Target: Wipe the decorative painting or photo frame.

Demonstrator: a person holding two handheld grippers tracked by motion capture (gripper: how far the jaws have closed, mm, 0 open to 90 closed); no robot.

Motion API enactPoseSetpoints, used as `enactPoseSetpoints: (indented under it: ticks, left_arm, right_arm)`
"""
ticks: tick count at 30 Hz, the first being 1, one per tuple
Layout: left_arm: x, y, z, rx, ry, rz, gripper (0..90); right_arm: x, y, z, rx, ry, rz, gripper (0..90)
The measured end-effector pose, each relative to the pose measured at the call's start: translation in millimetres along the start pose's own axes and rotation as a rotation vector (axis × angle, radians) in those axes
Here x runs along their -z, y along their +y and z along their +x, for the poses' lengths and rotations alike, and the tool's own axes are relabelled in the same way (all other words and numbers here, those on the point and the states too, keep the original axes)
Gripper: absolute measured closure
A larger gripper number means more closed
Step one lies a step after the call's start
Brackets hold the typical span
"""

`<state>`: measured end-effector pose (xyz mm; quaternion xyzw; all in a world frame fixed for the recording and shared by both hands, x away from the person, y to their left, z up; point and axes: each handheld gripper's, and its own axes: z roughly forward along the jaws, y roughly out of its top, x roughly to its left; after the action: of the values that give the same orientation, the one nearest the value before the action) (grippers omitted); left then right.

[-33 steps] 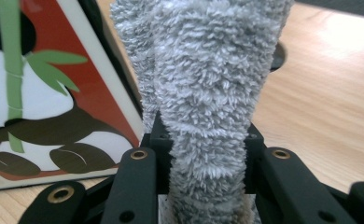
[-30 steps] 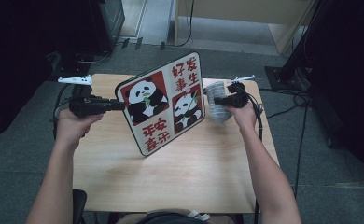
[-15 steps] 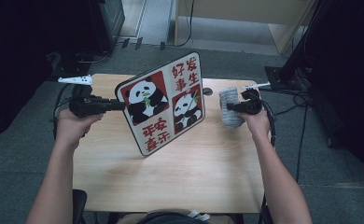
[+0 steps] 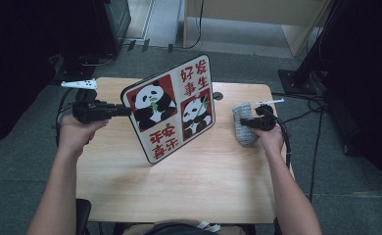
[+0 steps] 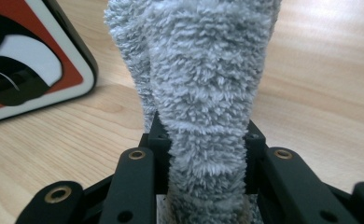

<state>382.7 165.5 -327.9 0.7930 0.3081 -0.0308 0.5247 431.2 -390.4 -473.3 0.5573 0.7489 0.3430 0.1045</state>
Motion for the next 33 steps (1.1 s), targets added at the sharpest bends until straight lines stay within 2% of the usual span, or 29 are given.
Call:
enactPoseSetpoints:
  ticks: [5, 10, 12, 15, 17, 20, 21, 26, 33]
  left_arm:
    - [-0.1, 0.2, -0.5, 0.0, 0.005, 0.0, 78.1]
    - [0.1, -0.1, -0.7, 0.002, 0.007, 0.0, 78.0]
    - [0.1, -0.1, -0.9, 0.002, 0.007, 0.001, 78.0]
    - [0.4, -0.3, -1.1, 0.003, 0.01, 0.002, 77.8]
    - [0.7, -0.3, -1.5, 0.006, 0.015, 0.002, 77.7]
    - [0.5, -0.1, -2.1, 0.006, 0.019, 0.001, 77.7]
    - [0.5, -0.1, -2.3, 0.005, 0.022, 0.001, 77.6]
    - [0.6, 0.2, -3.7, 0.006, 0.035, 0.005, 76.8]
    - [0.8, 0.2, -4.0, 0.004, 0.042, 0.009, 76.1]
  right_arm:
    - [-10.3, -3.6, 0.5, 0.018, -0.006, 0.018, 65.8]
    - [-14.7, -6.6, -2.4, 0.011, -0.003, 0.015, 63.5]
    - [-16.8, -8.4, -2.6, 0.001, -0.015, 0.009, 60.1]
    - [-19.3, -8.7, -0.7, 0.018, -0.024, 0.008, 53.8]
    - [-19.3, -8.5, 0.4, 0.017, -0.026, 0.007, 49.1]
    - [-18.3, -8.1, -1.4, -0.009, 0.0, 0.004, 40.5]
    - [-17.4, -8.1, -1.9, -0.02, 0.006, 0.005, 39.3]
    - [-13.7, -8.5, -2.7, -0.011, 0.004, 0.02, 37.2]
    - [-9.1, -8.0, -3.0, -0.024, 0.001, 0.007, 30.7]
